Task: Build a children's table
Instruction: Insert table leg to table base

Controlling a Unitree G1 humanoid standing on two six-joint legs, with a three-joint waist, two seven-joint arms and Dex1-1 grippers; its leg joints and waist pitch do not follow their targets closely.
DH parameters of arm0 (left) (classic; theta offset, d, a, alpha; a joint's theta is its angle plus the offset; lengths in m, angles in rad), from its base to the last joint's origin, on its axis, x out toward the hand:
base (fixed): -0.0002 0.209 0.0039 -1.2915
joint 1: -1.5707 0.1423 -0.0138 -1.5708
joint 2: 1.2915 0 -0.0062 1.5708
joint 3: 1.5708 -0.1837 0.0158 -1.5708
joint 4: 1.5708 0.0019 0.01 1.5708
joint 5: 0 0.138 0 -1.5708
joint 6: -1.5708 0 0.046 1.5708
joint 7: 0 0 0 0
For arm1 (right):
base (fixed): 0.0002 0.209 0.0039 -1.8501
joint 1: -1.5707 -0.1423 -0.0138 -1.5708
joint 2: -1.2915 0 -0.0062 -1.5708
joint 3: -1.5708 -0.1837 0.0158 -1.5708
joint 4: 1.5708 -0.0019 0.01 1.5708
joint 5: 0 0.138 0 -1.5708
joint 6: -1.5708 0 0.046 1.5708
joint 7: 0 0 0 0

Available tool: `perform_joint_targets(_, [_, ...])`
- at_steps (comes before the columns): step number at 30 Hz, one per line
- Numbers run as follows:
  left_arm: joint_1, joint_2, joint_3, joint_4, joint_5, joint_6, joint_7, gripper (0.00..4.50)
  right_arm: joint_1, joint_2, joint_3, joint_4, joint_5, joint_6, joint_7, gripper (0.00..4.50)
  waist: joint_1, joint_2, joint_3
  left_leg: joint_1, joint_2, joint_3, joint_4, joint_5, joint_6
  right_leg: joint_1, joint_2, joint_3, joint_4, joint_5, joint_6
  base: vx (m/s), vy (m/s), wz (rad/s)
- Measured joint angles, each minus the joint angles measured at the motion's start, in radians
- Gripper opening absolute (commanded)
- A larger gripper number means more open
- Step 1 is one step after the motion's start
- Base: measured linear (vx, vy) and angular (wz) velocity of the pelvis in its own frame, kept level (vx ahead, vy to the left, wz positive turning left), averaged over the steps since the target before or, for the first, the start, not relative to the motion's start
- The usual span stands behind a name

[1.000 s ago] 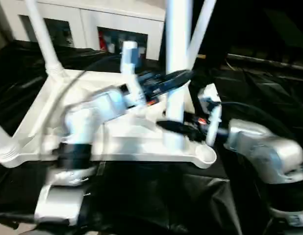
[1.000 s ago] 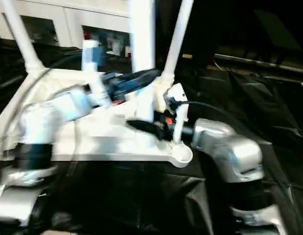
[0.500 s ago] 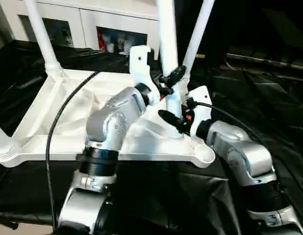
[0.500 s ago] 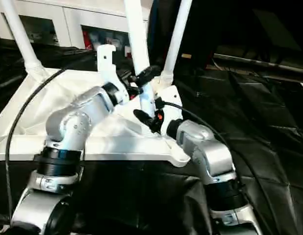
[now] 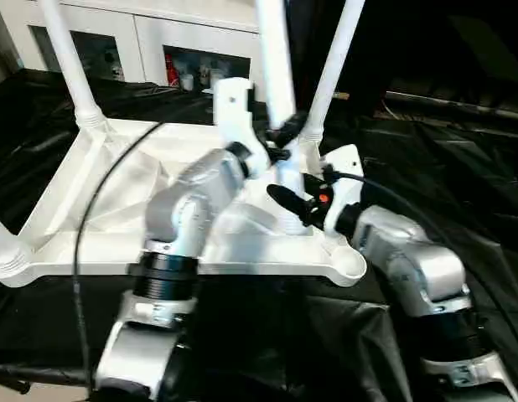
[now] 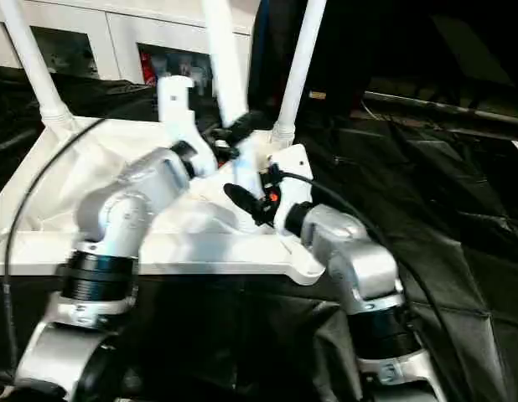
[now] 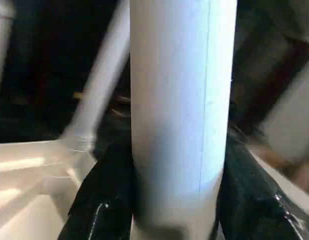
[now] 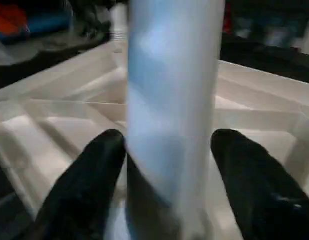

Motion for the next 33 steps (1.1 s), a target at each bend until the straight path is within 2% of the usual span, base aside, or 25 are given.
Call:
perform_joint_targets(4, [0.000, 0.035, -0.014, -0.008, -0.040, 0.037, -0.112, 1.84, -0.007, -0.046, -0.028, -0.026, 0.065, 0.030, 0.104, 3.07, 0.000, 0.000, 0.000, 0.000, 0.000, 0.000, 0.000, 0.000, 0.000, 0.000, 0.000, 0.000, 0.000, 0.000, 0.000, 0.000, 0.000, 0.00])
perform_joint_targets(9, [-0.001, 0.072, -0.025, -0.012, -0.128, 0.090, -0.266, 1.84, -0.007, -0.127, -0.009, -0.042, 0.092, 0.055, 0.224, 3.07, 0.000, 0.000, 0.000, 0.000, 0.000, 0.000, 0.000, 0.001, 0.000, 0.000, 0.000, -0.001, 0.001, 0.000, 0.000, 0.000, 0.000, 0.00])
perform_joint_targets(14, [-0.033, 0.078, 0.022, -0.012, -0.200, 0.110, -0.350, 1.84, -0.004, -0.138, 0.006, -0.075, 0.115, 0.065, 0.268, 2.53, -0.002, 0.000, 0.000, 0.000, 0.002, 0.000, 0.000, 0.002, -0.002, 0.000, 0.000, -0.003, 0.002, 0.000, 0.000, 0.000, 0.000, 0.00])
perform_joint_targets(16, [-0.046, 0.077, 0.038, -0.013, -0.216, 0.109, -0.360, 1.84, -0.005, -0.132, 0.011, -0.075, 0.116, 0.066, 0.267, 2.29, -0.002, 0.000, 0.000, 0.000, 0.002, 0.000, 0.000, 0.002, -0.002, 0.001, 0.000, -0.003, 0.002, 0.000, 0.000, 0.000, 0.000, 0.00])
perform_joint_targets(21, [-0.043, 0.086, 0.039, -0.013, -0.224, 0.109, -0.382, 1.84, -0.005, -0.130, 0.010, -0.077, 0.117, 0.068, 0.265, 2.06, 0.001, 0.000, 0.000, 0.000, 0.003, 0.000, 0.000, 0.003, -0.002, 0.001, 0.000, -0.004, 0.002, 0.000, 0.000, 0.000, 0.000, 0.00])
perform_joint_targets(29, [-0.042, 0.084, 0.041, -0.012, -0.220, 0.104, -0.376, 1.84, -0.005, -0.120, 0.009, -0.078, 0.115, 0.067, 0.251, 2.01, -0.001, 0.000, 0.000, 0.000, 0.003, 0.000, 0.000, 0.003, -0.002, 0.001, 0.000, -0.004, 0.002, 0.000, 0.000, 0.000, 0.000, 0.00])
perform_joint_targets(30, [-0.044, 0.080, 0.041, -0.011, -0.213, 0.105, -0.357, 2.40, -0.005, -0.112, 0.009, -0.073, 0.115, 0.067, 0.239, 2.01, -0.001, 0.000, 0.000, 0.000, 0.004, 0.000, 0.000, 0.003, -0.003, 0.001, 0.000, -0.005, 0.002, 0.000, 0.000, 0.000, 0.000, 0.00])
perform_joint_targets(33, [-0.059, 0.063, 0.029, 0.005, -0.162, 0.094, -0.279, 2.57, -0.005, -0.098, 0.015, -0.058, 0.077, 0.063, 0.194, 2.00, 0.001, 0.000, 0.000, 0.000, 0.004, 0.000, 0.000, 0.004, -0.003, 0.002, 0.000, -0.005, 0.001, 0.000, -0.001, 0.000, 0.000, 0.00])
